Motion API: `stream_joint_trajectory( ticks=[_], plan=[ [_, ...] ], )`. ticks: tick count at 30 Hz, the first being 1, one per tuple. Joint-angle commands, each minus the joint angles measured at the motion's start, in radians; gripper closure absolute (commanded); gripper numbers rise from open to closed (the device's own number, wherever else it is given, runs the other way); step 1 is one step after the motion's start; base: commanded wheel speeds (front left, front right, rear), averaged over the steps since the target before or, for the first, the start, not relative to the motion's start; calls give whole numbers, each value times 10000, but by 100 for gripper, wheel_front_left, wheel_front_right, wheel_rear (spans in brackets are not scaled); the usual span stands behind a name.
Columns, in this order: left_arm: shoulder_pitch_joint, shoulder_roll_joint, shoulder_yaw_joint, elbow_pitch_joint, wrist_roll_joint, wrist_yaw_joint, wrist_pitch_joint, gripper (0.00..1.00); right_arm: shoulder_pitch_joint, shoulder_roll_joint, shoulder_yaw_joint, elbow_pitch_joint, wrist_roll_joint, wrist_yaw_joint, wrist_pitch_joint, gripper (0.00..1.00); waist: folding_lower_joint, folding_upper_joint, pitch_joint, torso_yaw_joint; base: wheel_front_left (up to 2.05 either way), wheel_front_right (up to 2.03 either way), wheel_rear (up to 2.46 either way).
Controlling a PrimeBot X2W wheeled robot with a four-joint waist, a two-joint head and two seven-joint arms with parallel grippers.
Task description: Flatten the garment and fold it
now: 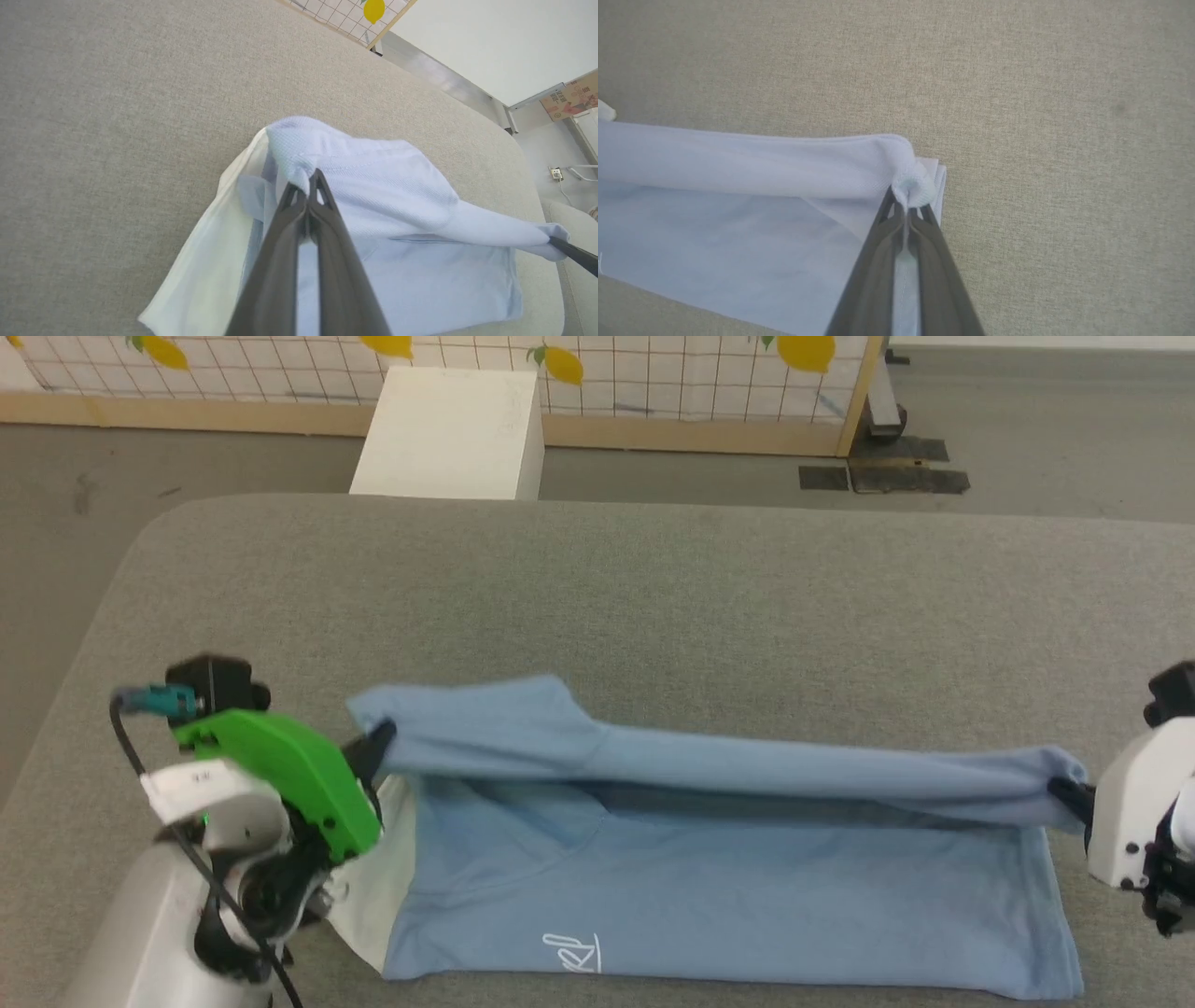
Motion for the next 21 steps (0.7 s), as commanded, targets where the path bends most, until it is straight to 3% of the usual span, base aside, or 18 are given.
stream_joint_trajectory(
  ticks=[1,11,20,21],
  plan=[
    [315,-26,78,-45,-99,74,-75,100,219,46,-93,-32,-71,-15,-17,100,1,0,-31,-11,0,0,0],
    [1913,-206,150,325,-357,506,-186,100,1351,361,-159,-136,-114,-15,213,100,1,0,113,-185,0,0,0],
    [2115,-477,96,1313,-591,579,-145,99,1702,565,184,107,-150,-15,144,100,1,0,234,-222,0,0,0],
    [2073,-494,92,1426,-594,563,-162,57,1695,577,223,124,-137,-15,88,100,1,0,217,-224,0,0,0]
  ],
)
